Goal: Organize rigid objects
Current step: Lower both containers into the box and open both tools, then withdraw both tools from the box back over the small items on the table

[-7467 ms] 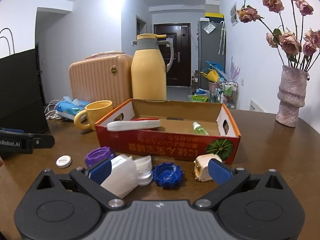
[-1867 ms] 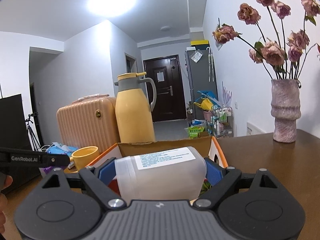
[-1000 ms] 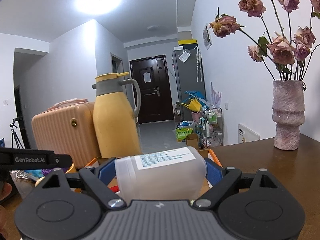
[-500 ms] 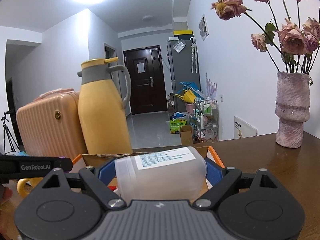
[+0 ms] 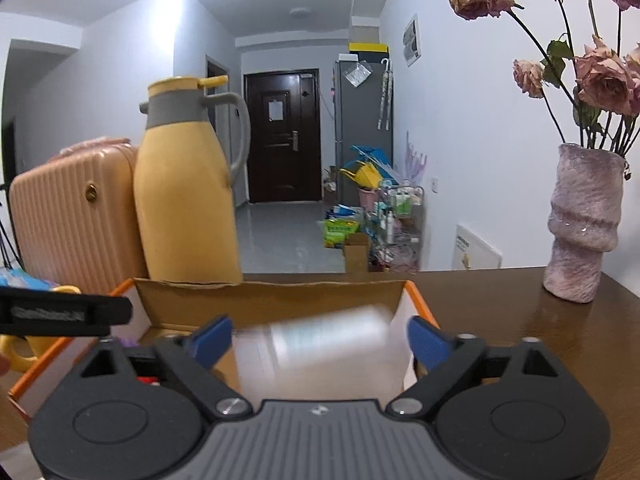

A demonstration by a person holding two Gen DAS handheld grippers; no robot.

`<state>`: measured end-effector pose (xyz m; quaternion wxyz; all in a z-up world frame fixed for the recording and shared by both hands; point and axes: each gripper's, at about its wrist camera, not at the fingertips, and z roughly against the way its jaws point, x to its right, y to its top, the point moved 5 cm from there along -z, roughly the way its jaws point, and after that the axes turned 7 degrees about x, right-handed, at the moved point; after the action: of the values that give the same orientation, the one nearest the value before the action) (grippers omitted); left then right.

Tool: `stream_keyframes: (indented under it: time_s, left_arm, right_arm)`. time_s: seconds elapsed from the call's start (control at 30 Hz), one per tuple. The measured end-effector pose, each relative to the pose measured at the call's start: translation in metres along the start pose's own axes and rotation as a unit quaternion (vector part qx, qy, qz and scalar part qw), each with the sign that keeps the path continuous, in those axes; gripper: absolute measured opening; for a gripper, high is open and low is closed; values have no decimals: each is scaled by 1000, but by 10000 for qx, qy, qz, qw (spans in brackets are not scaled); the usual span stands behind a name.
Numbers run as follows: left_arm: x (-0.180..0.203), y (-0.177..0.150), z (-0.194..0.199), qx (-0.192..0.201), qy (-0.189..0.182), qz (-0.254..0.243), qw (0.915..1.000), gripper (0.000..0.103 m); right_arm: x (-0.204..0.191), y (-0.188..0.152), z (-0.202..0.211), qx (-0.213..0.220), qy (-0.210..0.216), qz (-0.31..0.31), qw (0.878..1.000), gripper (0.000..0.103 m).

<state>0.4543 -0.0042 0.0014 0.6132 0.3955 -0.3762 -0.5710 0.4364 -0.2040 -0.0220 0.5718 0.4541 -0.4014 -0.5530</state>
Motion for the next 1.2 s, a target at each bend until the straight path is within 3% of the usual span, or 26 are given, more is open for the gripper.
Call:
stream_keyframes:
  time_s: [0.73, 1.2]
  left_arm:
    - [-5, 2, 13, 101, 215, -123, 9996, 103]
    - [-13, -1, 49, 217, 200, 25, 9996, 103]
  right_arm:
    - [11, 7, 8, -73, -66, -164, 9998, 103]
    - [11, 10, 48, 147, 10, -184, 9997, 103]
